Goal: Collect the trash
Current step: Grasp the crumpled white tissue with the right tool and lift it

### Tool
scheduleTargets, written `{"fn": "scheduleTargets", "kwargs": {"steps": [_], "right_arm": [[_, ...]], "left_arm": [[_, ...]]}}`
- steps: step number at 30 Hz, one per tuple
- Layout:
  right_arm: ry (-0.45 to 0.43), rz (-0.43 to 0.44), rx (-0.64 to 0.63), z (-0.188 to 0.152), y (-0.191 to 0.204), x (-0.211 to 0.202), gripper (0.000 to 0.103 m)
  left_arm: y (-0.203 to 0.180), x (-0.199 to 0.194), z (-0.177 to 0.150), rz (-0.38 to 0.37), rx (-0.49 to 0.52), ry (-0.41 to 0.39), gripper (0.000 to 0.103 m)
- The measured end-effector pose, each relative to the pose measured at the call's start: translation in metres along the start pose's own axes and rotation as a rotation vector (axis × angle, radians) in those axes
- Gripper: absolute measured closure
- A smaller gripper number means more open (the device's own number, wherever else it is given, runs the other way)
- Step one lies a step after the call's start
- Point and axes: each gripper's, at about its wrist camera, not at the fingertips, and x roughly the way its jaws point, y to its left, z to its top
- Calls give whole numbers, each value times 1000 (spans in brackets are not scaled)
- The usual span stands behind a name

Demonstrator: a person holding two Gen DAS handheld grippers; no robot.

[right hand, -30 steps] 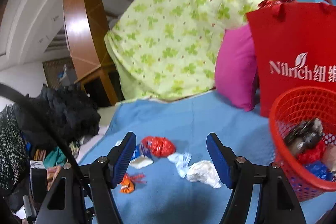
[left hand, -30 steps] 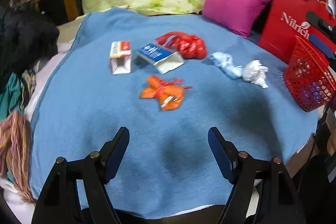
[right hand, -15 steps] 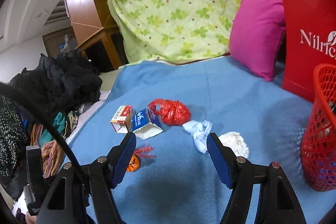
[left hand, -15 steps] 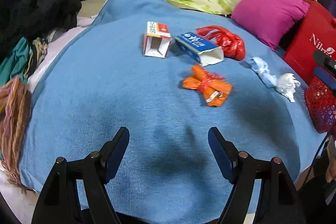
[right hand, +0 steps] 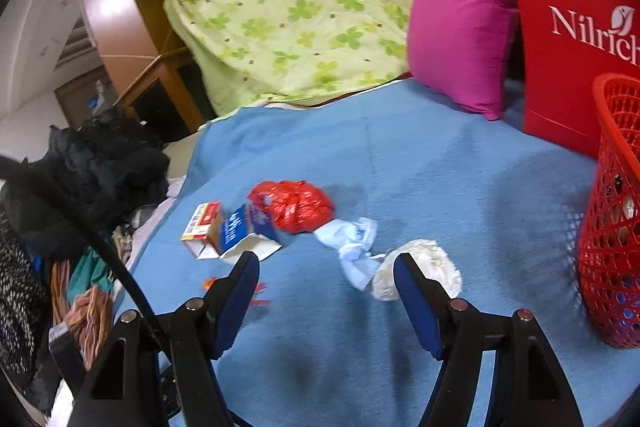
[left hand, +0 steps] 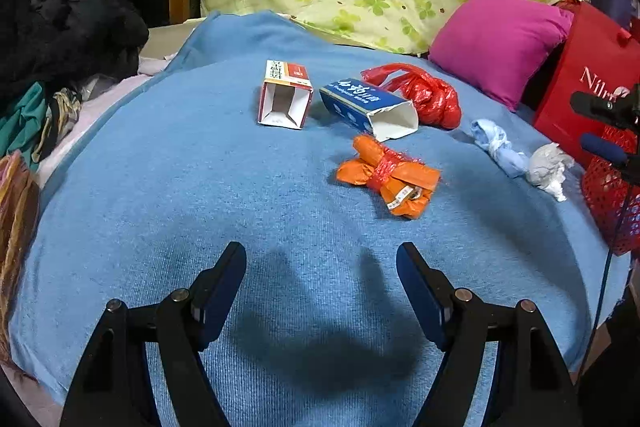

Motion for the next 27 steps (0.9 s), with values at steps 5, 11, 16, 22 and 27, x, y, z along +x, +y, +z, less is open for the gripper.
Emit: {"fn": "scheduleTargets", "kwargs": {"steps": [5, 11, 16, 22, 27], "right_arm": [[6, -72, 25, 5, -15, 10, 30], [48, -136, 82, 7, -41, 29, 30], [151, -188, 89, 0, -57, 57, 30], [203, -120, 137, -5, -69, 65, 30], [219, -74, 103, -9, -62, 62, 52]], "left_arm": [[-1, 4, -2, -26, -1, 16, 25], [-3, 5, -3, -37, 1, 18, 25], [-2, 6, -3, -37, -2, 20, 25], [-4, 7, -4, -27, 6, 20, 25], [-5, 8, -4, -22, 8, 20, 25]]}}
